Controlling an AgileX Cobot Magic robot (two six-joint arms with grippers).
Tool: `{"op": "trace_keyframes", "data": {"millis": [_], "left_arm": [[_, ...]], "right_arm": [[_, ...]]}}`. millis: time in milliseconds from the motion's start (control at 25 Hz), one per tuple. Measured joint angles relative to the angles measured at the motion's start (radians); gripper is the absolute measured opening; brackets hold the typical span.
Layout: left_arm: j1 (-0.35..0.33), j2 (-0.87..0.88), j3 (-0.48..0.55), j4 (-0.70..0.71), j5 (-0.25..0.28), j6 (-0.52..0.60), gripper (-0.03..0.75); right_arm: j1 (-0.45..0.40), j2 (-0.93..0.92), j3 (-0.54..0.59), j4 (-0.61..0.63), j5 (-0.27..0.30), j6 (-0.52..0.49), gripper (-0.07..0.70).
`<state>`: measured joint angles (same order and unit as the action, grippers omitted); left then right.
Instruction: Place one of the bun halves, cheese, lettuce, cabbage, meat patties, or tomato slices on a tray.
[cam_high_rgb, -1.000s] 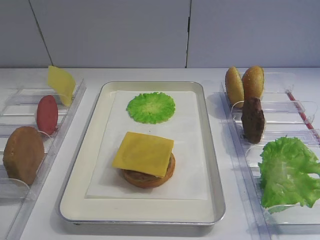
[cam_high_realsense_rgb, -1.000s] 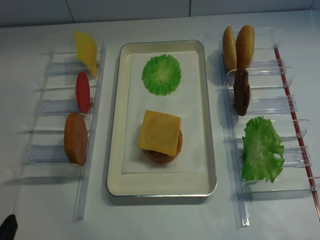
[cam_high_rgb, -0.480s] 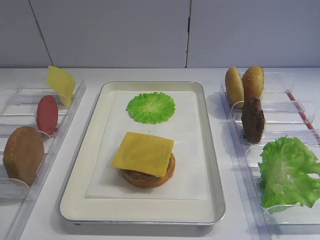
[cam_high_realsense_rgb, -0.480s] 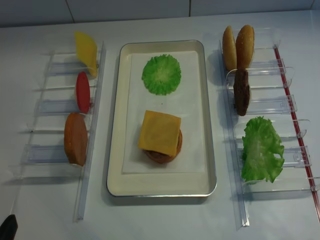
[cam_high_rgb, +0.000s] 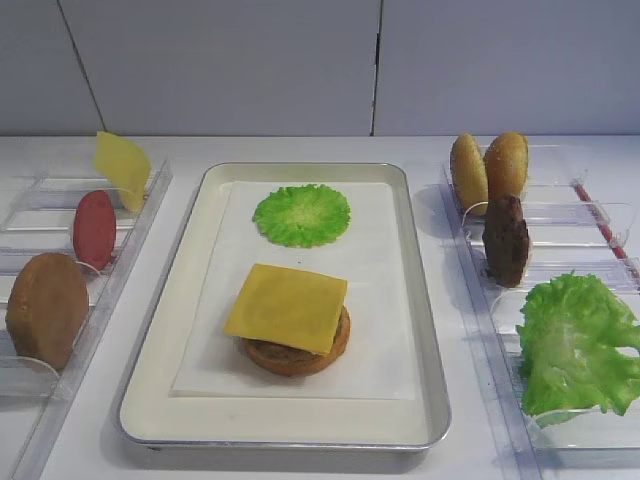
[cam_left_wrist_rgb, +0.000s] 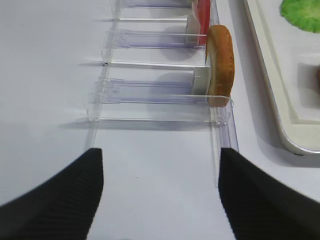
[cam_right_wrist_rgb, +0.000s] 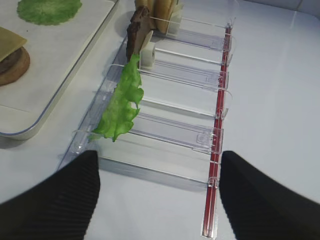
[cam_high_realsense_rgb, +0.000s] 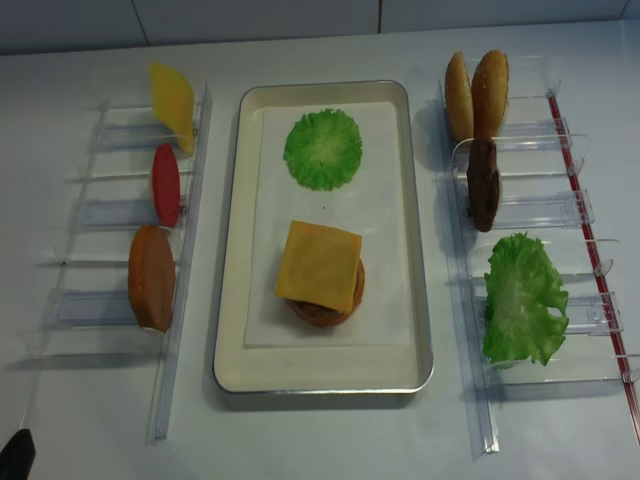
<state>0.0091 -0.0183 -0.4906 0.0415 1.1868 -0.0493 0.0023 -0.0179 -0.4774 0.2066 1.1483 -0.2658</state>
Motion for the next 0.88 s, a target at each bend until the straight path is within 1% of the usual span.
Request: {"op": "trace_keyframes", "data": {"millis": [880], "left_arm": [[0.0,0.0,0.0,0.0,0.0,0.0,0.472]], "right_arm": [[0.0,0.0,0.0,0.0,0.0,0.0,0.515]]}}
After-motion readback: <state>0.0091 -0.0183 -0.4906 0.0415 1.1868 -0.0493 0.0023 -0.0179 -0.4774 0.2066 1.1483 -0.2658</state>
